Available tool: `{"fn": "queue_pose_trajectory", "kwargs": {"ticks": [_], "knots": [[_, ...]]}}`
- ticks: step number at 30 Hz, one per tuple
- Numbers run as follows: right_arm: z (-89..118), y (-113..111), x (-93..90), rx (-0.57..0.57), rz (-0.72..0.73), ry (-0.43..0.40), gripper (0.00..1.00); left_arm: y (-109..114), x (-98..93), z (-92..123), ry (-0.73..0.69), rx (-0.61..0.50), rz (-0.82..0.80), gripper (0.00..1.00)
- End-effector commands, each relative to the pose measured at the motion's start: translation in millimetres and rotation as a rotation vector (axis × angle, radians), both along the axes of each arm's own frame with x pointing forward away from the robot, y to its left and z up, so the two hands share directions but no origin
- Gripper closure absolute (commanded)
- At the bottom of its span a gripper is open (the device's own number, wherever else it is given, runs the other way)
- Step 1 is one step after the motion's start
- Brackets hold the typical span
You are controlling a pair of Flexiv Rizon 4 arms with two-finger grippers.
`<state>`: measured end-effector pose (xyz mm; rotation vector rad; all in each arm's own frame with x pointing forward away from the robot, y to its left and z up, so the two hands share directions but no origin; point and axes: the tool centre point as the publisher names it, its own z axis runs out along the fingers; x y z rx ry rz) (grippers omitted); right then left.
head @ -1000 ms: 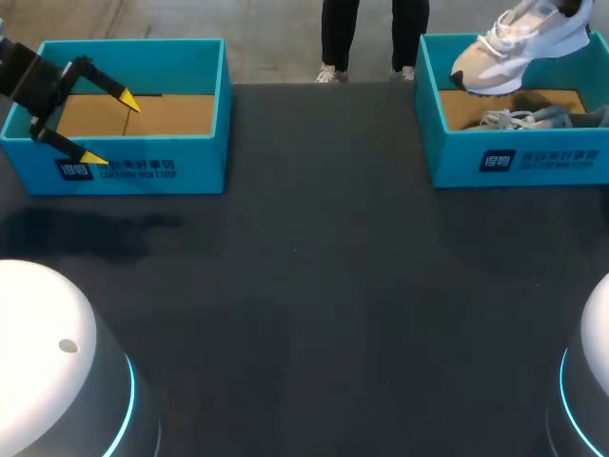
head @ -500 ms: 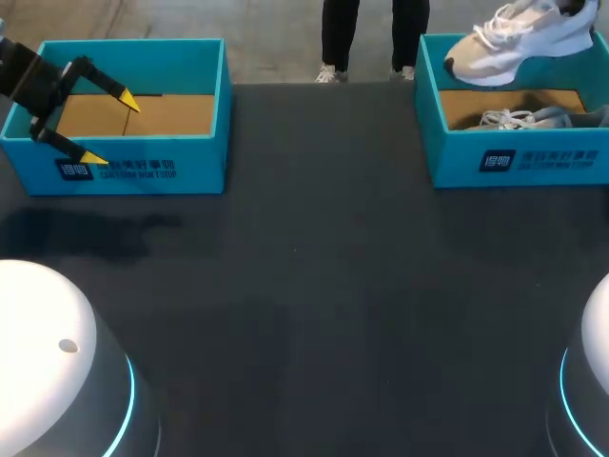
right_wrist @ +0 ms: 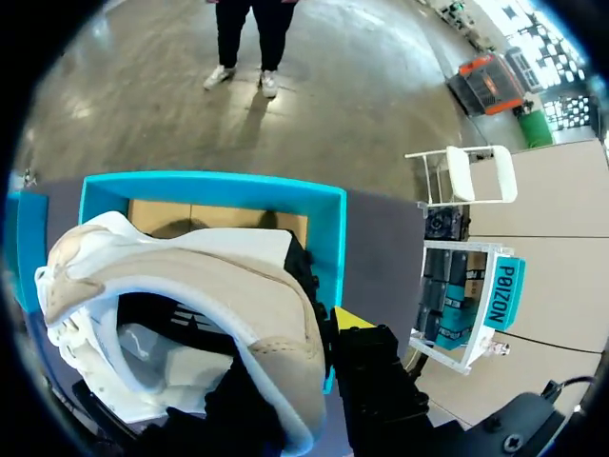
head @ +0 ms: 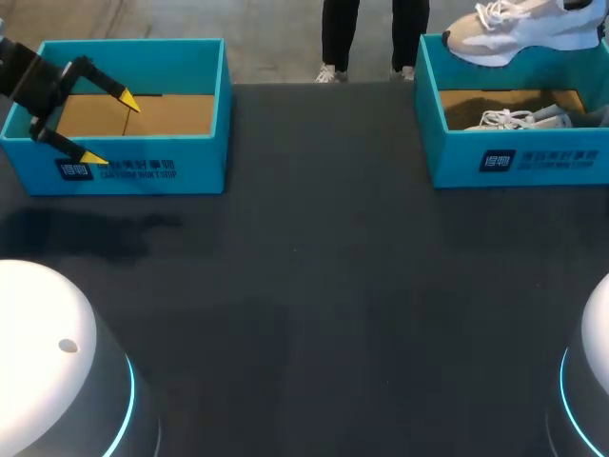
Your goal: Take the shoe out of the shoebox, open the shoe tongue, remove and reinsert the insole, then place the shoe into the shoebox
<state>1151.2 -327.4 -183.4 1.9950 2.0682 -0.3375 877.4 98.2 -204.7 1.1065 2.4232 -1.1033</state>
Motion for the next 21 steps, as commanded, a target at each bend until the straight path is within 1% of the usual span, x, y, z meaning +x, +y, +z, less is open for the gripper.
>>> {"fn": "queue_pose_trajectory", "kwargs": {"ticks": [1,5,9,11,13,14,21], "knots": [[1.4,-0.9,0.9,-0.004,-0.038,0.0,1.0,0.5,-0.2,0.4,0.0,0.003,-0.001,0.0],[1.7,-2.0,1.5,-0.006,-0.038,-0.01,1.0,0.5,-0.2,0.4,0.0,0.003,-0.001,0.0],[-3.8,-3.2,3.2,-0.003,-0.05,-0.025,1.0,0.5,-0.2,0.4,0.0,0.003,-0.001,0.0],[-9.1,-7.5,3.0,-0.015,-0.051,-0.024,1.0,0.5,-0.2,0.4,0.0,0.003,-0.001,0.0],[-15.8,-11.0,1.8,-0.004,-0.078,-0.012,1.0,0.5,-0.2,0.4,0.0,0.003,-0.001,0.0],[-19.1,-12.2,1.2,0.006,-0.085,-0.021,1.0,0.5,-0.2,0.4,0.0,0.003,-0.001,0.0],[-41.0,-19.5,-1.8,-0.001,-0.114,-0.008,1.0,0.5,-0.2,0.4,0.0,0.003,-0.001,0.0]]}}
